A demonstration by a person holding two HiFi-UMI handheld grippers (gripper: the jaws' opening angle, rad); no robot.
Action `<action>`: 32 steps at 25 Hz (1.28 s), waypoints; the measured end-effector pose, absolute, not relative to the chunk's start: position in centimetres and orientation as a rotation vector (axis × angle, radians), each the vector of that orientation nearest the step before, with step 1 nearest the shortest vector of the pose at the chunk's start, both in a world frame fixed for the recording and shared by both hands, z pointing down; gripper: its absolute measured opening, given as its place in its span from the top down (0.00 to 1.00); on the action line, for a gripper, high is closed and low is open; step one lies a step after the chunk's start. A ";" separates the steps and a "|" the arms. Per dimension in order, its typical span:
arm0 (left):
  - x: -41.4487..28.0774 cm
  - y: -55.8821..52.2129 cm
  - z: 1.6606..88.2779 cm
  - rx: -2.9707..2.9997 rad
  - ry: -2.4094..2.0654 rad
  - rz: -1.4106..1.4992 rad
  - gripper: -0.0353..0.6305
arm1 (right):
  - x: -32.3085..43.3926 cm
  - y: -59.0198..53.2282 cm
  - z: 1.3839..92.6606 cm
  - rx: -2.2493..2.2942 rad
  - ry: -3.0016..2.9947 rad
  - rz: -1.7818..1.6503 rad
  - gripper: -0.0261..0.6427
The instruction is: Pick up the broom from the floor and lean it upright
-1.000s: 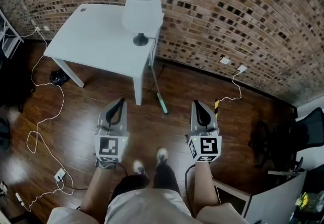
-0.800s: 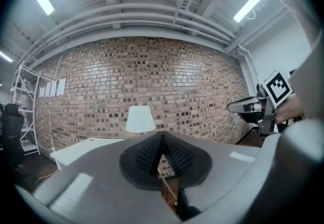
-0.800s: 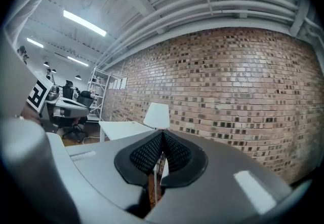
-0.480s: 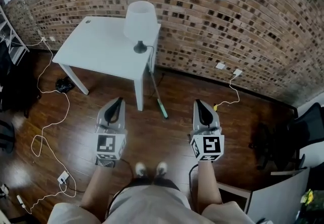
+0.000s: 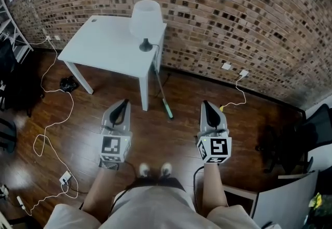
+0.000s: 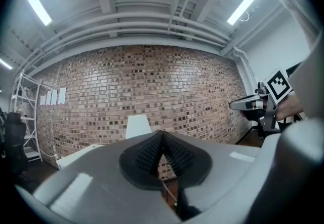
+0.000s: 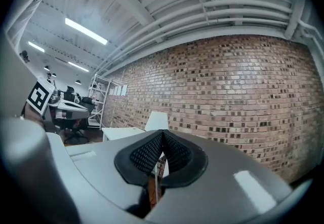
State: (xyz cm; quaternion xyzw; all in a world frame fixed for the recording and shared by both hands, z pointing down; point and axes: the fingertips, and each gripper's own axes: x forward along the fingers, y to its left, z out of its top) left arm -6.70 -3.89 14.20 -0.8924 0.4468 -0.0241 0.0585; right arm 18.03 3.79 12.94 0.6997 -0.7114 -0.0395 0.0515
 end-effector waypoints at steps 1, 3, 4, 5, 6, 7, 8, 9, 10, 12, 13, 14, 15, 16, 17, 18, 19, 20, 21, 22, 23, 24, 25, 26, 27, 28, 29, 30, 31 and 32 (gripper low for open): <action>-6.8 -3.6 14.2 -2.705 1.347 -0.077 0.95 | 17.9 4.1 12.8 2.133 -2.160 -0.126 0.94; -6.9 -3.3 14.0 -2.702 1.336 -0.078 0.95 | 17.7 4.7 12.2 2.132 -2.158 -0.144 0.94; -6.9 -3.2 13.9 -2.701 1.335 -0.076 0.95 | 17.7 5.1 11.9 2.129 -2.158 -0.151 0.94; -6.8 -2.8 13.9 -2.702 1.335 -0.074 0.94 | 17.8 5.6 11.9 2.129 -2.158 -0.153 0.94; -6.7 -2.3 13.9 -2.705 1.334 -0.075 0.95 | 18.0 6.2 12.0 2.134 -2.156 -0.151 0.94; -6.5 -1.6 13.9 -2.709 1.330 -0.076 0.95 | 18.3 6.8 12.1 2.143 -2.152 -0.146 0.94; -6.3 -1.0 14.0 -2.712 1.325 -0.078 0.95 | 18.7 7.4 12.2 2.155 -2.148 -0.143 0.94; -6.1 -0.4 14.0 -2.713 1.320 -0.081 0.95 | 19.2 8.0 12.2 2.167 -2.144 -0.142 0.94; -5.8 0.2 14.1 -2.714 1.319 -0.086 0.95 | 19.6 8.6 12.2 2.178 -2.141 -0.141 0.94; -5.3 1.8 14.4 -2.711 1.322 -0.100 0.95 | 20.5 10.3 12.3 2.200 -2.139 -0.136 0.94; -5.0 2.7 14.6 -2.708 1.323 -0.105 0.95 | 20.9 11.4 12.4 2.204 -2.139 -0.134 0.94; -4.5 3.8 14.6 -2.704 1.323 -0.109 0.95 | 21.4 12.5 12.5 2.205 -2.141 -0.132 0.94; -4.1 4.9 14.6 -2.699 1.324 -0.110 0.95 | 21.7 13.8 12.6 2.204 -2.145 -0.132 0.94; -3.7 6.3 14.6 -2.695 1.328 -0.110 0.95 | 22.1 15.1 12.6 2.200 -2.154 -0.131 0.94; -3.4 7.8 14.7 -2.691 1.336 -0.112 0.95 | 22.4 16.5 12.7 2.193 -2.165 -0.131 0.94; -3.0 9.4 14.9 -2.689 1.344 -0.115 0.95 | 22.7 18.0 12.7 2.183 -2.176 -0.131 0.94; -2.5 11.1 15.2 -2.689 1.350 -0.119 0.95 | 23.0 19.6 12.7 2.174 -2.187 -0.126 0.94; -2.0 12.7 15.6 -2.689 1.350 -0.126 0.95 | 23.4 21.2 12.7 2.166 -2.198 -0.116 0.94; -1.4 14.3 15.8 -2.688 1.346 -0.132 0.95 | 23.6 22.7 12.6 2.157 -2.207 -0.106 0.94; -1.0 15.8 15.9 -2.686 1.347 -0.133 0.95 | 23.8 24.1 12.7 2.144 -2.213 -0.101 0.94; -0.8 17.3 16.0 -2.682 1.356 -0.130 0.95 | 23.9 25.4 12.7 2.128 -2.215 -0.100 0.94; -0.6 18.7 15.9 -2.679 1.366 -0.123 0.95 | 24.0 26.7 12.8 2.115 -2.215 -0.100 0.94; -0.5 20.1 15.8 -2.676 1.374 -0.114 0.95 | 24.2 27.9 12.9 2.106 -2.218 -0.098 0.94; -0.3 21.3 15.6 -2.673 1.375 -0.108 0.95 | 24.3 29.1 12.9 2.101 -2.222 -0.095 0.94; -0.2 22.5 15.2 -2.672 1.370 -0.104 0.95 | 24.4 30.2 12.7 2.097 -2.225 -0.093 0.94; -0.1 23.4 14.7 -2.671 1.365 -0.102 0.95 | 24.4 31.2 12.5 2.095 -2.227 -0.091 0.94; -0.1 24.3 14.2 -2.669 1.361 -0.099 0.95 | 24.4 32.2 12.4 2.096 -2.227 -0.090 0.94; -0.2 25.0 13.9 -2.668 1.358 -0.098 0.95 | 24.4 33.1 12.2 2.100 -2.226 -0.089 0.94; -0.5 25.7 13.6 -2.665 1.356 -0.099 0.94 | 24.3 33.9 12.1 2.104 -2.226 -0.087 0.94; -0.8 26.3 13.4 -2.662 1.355 -0.102 0.95 | 24.1 34.6 12.0 2.105 -2.226 -0.083 0.94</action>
